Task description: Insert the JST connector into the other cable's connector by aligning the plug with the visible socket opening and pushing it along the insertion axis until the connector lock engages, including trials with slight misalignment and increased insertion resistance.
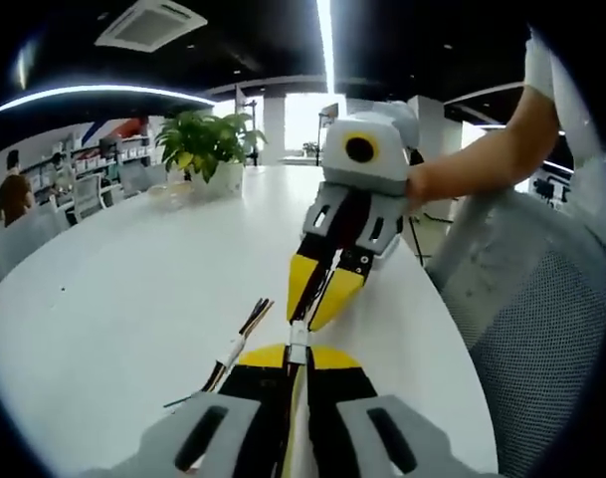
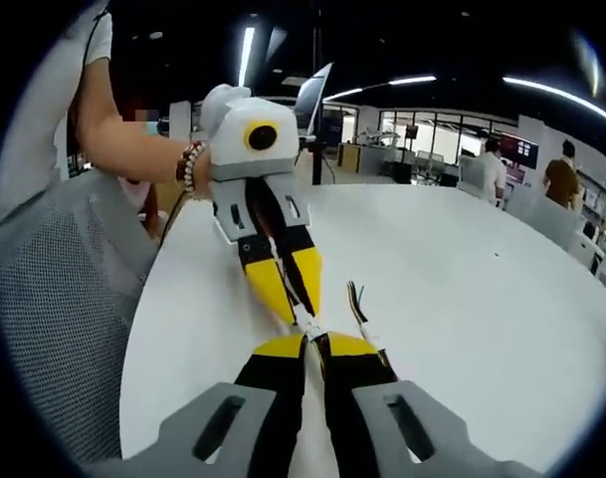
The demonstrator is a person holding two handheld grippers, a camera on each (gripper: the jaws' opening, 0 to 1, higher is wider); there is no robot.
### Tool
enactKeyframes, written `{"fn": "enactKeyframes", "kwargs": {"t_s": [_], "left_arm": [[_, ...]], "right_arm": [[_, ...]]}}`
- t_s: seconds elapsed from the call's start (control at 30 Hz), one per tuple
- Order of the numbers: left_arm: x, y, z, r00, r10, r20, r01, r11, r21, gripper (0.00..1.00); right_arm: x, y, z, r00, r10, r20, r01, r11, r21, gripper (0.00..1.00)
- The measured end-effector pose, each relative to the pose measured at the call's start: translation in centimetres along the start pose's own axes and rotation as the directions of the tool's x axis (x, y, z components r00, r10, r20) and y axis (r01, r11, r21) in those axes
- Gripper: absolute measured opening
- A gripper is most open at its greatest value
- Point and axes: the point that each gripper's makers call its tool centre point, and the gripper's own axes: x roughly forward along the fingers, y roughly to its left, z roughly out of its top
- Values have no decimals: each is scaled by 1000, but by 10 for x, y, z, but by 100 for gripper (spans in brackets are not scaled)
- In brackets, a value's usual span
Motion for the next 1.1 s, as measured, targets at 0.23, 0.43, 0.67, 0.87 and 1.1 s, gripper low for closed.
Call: {"fn": "enactKeyframes", "kwargs": {"t_s": [0.23, 0.43, 0.67, 0.87, 1.1], "left_arm": [[12, 16, 0, 1000, 0, 3, 1, 1000, -9, 0], [14, 26, -8, 1000, 15, -7, -15, 999, -38, 1], [15, 31, -13, 999, 40, -19, -41, 997, -60, 1], [23, 29, -17, 997, 70, -25, -72, 992, -100, 2], [24, 29, -22, 995, 97, -35, -101, 985, -139, 2]], "right_arm": [[6, -20, -7, 999, -39, 6, 39, 999, 37, 4], [14, -26, -11, 999, -48, 4, 47, 997, 55, 4], [20, -30, -15, 998, -55, 10, 54, 995, 80, 4], [18, -30, -24, 998, -56, -7, 56, 994, 99, 4], [21, -28, -29, 998, -58, -26, 60, 994, 96, 4]]}}
